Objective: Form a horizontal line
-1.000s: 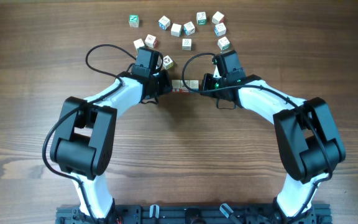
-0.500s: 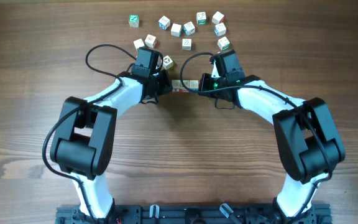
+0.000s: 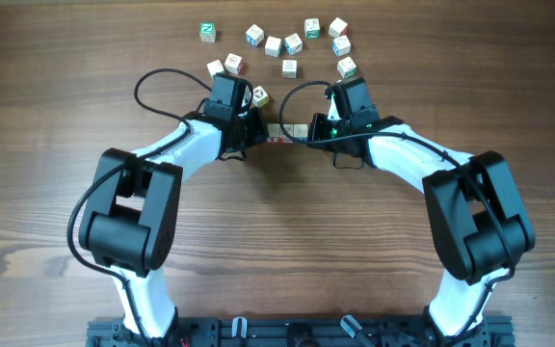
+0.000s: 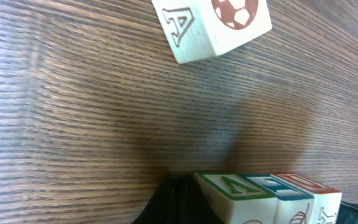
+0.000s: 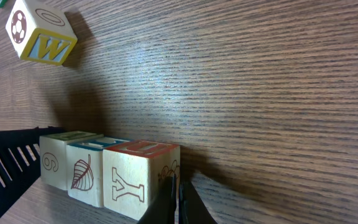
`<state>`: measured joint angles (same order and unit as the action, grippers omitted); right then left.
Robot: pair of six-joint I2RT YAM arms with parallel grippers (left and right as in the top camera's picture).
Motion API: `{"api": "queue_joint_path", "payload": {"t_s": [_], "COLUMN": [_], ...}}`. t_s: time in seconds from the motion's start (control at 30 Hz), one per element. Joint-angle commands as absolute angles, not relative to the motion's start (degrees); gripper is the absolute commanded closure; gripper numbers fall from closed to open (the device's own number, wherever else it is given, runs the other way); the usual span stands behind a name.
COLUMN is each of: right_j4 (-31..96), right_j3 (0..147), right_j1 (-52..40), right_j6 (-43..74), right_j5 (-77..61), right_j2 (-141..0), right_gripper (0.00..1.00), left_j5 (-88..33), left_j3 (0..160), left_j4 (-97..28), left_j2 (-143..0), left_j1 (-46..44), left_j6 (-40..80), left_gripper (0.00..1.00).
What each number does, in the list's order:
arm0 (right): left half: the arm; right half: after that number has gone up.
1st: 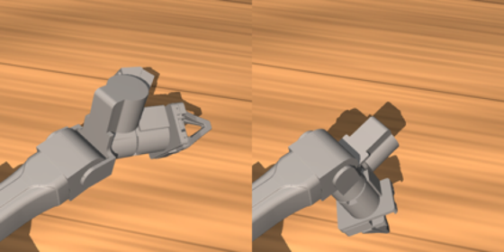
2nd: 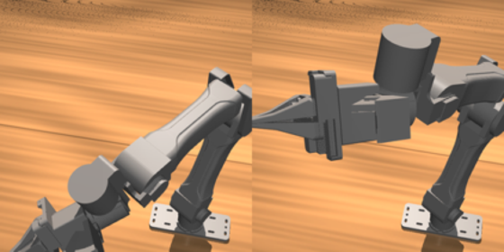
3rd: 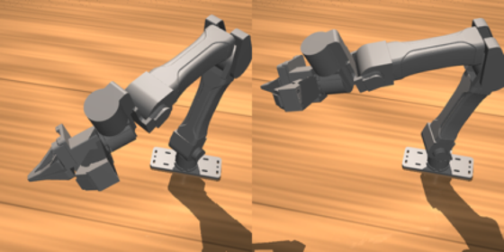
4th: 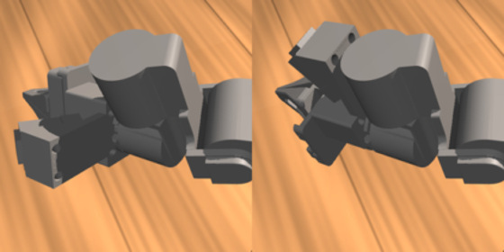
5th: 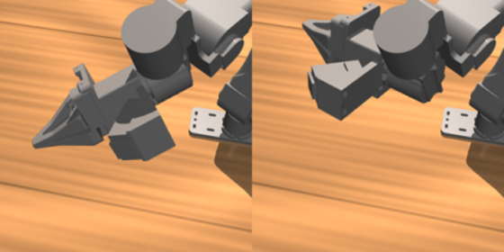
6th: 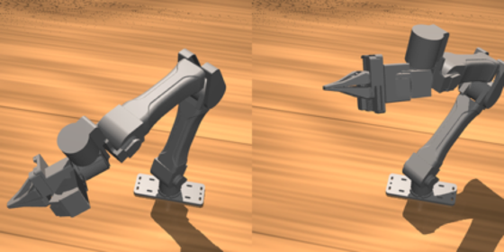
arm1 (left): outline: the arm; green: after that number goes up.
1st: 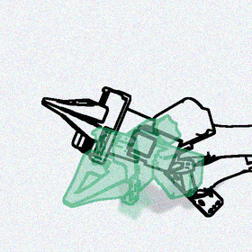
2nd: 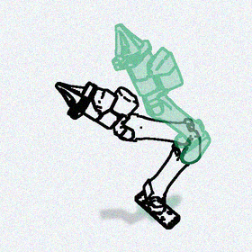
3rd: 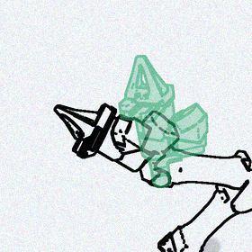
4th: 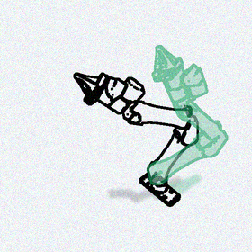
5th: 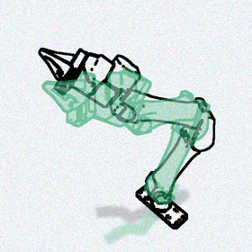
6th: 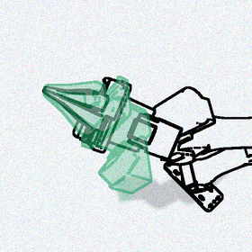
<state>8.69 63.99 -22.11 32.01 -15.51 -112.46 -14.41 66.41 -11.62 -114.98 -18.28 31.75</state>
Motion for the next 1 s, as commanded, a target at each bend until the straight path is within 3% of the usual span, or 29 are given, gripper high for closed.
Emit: {"api": "queue_joint_path", "payload": {"t_s": [0.0,0.97], "right_j4": [8.4,8.6], "right_j3": [64.2,64.2], "right_j1": [-22.3,-22.3], "right_j6": [31.3,30.0], "right_j5": [-16.7,-20.7], "right_j2": [-111.2,-111.2], "right_gripper": [0.96,0.96], "left_j5": [-15.6,-16.3], "left_j3": [64.5,64.5], "left_j4": [-12.2,-12.2], "left_j2": [-117.5,-117.5], "left_j1": [-18.5,-18.5], "left_j6": [30.8,30.8], "left_gripper": [0.96,0.96]}}
